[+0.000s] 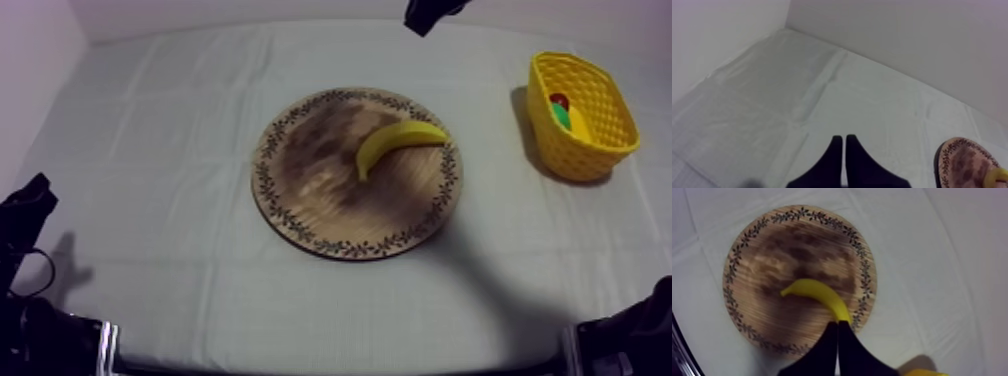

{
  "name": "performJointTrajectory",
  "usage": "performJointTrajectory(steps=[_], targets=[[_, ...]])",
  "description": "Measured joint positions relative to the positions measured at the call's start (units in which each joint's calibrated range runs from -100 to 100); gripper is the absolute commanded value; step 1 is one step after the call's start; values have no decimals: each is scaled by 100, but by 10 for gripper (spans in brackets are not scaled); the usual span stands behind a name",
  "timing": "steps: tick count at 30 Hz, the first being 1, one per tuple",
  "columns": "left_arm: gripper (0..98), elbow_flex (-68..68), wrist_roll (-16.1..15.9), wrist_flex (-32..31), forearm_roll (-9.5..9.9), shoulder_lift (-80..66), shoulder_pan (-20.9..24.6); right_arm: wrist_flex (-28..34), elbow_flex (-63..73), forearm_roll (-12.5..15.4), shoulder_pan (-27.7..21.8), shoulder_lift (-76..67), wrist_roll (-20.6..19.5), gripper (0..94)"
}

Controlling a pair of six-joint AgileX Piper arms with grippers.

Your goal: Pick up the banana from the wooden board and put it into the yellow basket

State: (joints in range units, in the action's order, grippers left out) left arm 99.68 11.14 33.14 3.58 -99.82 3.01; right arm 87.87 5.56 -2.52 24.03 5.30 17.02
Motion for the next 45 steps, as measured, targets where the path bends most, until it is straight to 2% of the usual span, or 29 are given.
performJointTrajectory(steps=[7,18,21,23,27,32,38,45], targets=[[1,0,0,0,0,0,0,510,177,36,-65,31,1140,5],[1,0,0,0,0,0,0,617,319,-58,-112,11,3081,14],[1,0,0,0,0,0,0,623,398,-52,-77,18,3450,88],[1,0,-3,0,0,0,0,653,432,-29,-62,31,3631,198],[1,0,-3,0,0,0,0,677,446,-56,-50,56,3768,415],[1,0,-3,0,0,0,0,693,449,-171,-72,56,3648,580],[1,0,-3,0,0,0,0,696,454,-288,-73,56,3559,691],[1,0,-3,0,0,0,0,662,277,-320,11,160,3463,735]])
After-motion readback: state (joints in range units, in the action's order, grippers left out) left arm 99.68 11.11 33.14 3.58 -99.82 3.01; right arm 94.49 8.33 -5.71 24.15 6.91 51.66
